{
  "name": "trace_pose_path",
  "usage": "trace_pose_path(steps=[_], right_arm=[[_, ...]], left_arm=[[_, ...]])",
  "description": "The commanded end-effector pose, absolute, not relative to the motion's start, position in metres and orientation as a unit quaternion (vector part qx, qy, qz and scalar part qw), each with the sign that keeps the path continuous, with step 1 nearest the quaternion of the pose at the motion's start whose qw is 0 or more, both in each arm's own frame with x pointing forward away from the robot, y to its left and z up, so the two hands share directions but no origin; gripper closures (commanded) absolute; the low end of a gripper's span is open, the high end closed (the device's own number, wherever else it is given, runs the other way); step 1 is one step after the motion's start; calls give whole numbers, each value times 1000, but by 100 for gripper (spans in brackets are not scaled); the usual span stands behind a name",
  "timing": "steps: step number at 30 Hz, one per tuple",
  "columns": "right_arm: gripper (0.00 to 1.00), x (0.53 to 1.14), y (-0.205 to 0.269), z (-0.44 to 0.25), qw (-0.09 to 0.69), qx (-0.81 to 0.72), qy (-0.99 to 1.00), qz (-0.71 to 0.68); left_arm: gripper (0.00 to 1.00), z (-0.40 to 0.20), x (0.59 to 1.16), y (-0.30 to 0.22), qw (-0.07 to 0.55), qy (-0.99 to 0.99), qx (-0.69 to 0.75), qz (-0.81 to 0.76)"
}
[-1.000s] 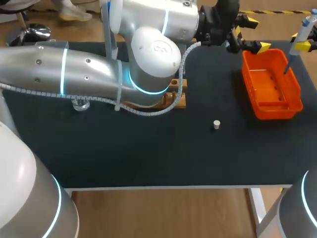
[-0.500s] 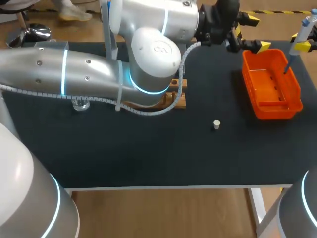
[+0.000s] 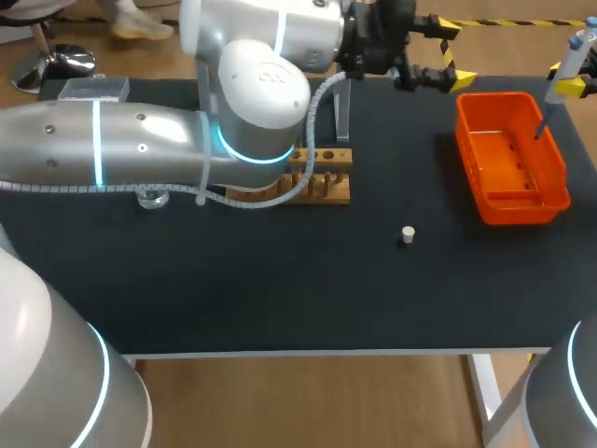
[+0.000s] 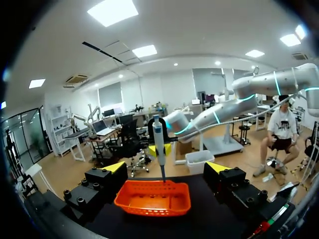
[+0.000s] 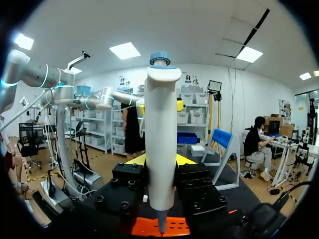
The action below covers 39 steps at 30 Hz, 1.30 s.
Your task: Invert the test tube, pick up the pipette, mount the tip to pipette, aspirate from beaker and dispense into the tube, eject the tip, return the pipette, and cap with the stopper.
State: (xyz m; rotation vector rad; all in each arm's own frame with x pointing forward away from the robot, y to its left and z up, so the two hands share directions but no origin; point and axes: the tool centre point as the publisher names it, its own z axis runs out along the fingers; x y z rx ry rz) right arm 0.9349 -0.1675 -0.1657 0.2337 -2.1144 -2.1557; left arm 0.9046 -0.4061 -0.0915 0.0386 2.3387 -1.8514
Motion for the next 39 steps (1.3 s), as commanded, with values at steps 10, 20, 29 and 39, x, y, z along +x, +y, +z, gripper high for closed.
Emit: trace_pose_path(steps=[10,20,29,39], right_arm=[[100,936,-169,-165,58,79,-698,-710],[100,936,-169,-165,58,79,-698,-710],[100,936,-169,-165,58,79,-698,-710],[100,936,-169,-165,58,79,-698,-710]], left_arm=[[0,-110,887,-331,108,758,-34,-642],[0,-125,865,-287,127,746,-82,-648],[0,-137,853,-266,129,731,-111,-661],[0,-144,846,-254,116,724,-107,-671]])
